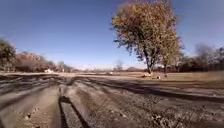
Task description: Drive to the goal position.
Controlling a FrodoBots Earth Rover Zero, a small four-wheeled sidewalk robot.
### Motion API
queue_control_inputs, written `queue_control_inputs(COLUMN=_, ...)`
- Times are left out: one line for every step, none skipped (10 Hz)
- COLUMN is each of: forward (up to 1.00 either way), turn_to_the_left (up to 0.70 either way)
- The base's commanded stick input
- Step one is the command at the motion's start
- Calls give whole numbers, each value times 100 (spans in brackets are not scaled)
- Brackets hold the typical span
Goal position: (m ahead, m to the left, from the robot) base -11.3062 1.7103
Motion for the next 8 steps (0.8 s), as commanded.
queue_control_inputs(forward=50, turn_to_the_left=0)
queue_control_inputs(forward=50, turn_to_the_left=0)
queue_control_inputs(forward=50, turn_to_the_left=0)
queue_control_inputs(forward=50, turn_to_the_left=0)
queue_control_inputs(forward=50, turn_to_the_left=0)
queue_control_inputs(forward=50, turn_to_the_left=0)
queue_control_inputs(forward=50, turn_to_the_left=0)
queue_control_inputs(forward=50, turn_to_the_left=0)
